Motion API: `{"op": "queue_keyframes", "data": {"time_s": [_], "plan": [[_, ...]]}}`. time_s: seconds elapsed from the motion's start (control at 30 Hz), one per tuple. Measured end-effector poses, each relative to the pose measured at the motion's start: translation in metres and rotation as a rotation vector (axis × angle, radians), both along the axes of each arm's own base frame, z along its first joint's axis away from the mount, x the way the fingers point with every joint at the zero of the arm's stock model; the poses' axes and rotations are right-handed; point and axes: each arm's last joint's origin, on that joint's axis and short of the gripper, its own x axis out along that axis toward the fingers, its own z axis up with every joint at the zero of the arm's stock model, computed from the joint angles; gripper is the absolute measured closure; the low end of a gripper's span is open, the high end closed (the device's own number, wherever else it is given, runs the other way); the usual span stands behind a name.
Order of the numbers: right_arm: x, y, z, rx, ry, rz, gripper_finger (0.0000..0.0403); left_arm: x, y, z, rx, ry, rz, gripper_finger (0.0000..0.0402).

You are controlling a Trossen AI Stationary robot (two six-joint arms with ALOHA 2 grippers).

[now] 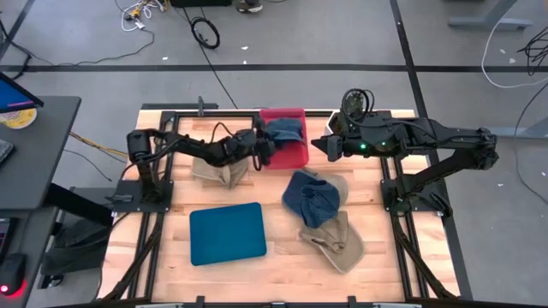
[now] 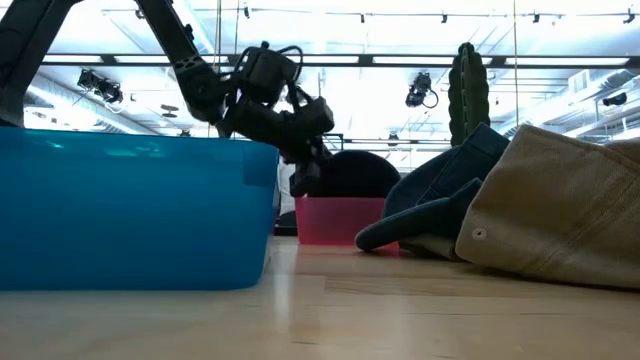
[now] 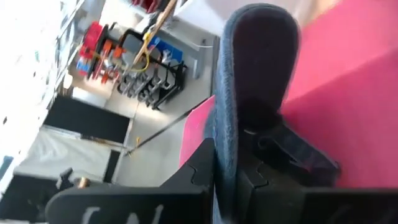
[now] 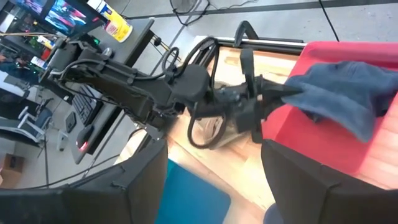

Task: Pick & Place hat
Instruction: Put the top blue cap into the pink bin

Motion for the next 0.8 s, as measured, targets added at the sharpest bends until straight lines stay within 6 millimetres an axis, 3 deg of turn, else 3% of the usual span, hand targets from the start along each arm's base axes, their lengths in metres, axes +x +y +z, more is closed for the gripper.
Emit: {"op": "queue_keyframes", "data": {"time_s": [0.2,0.5,0.63,0.8], "plan": [[-0.0003,-0.0006,-0.0002,-0.010,0.003,-0.016,0.0142,0.0020,-0.0083,-0.0018,0.050,0.057,-0.058,0.0375],[-0.0004,-0.0006,-0.0003,-0.020,0.008,-0.011,0.0142,0.0019,-0.0097,-0.0043,-0.013,0.025,-0.049,0.0370],[-0.0004,-0.0006,-0.0003,-0.025,0.010,-0.009,0.0142,0.0013,-0.0098,-0.0058,-0.093,-0.018,-0.021,0.0336],[-0.0004,-0.0006,-0.0003,-0.026,0.011,-0.008,0.0142,-0.0005,-0.0108,-0.0046,-0.167,-0.053,0.004,0.0260]]}}
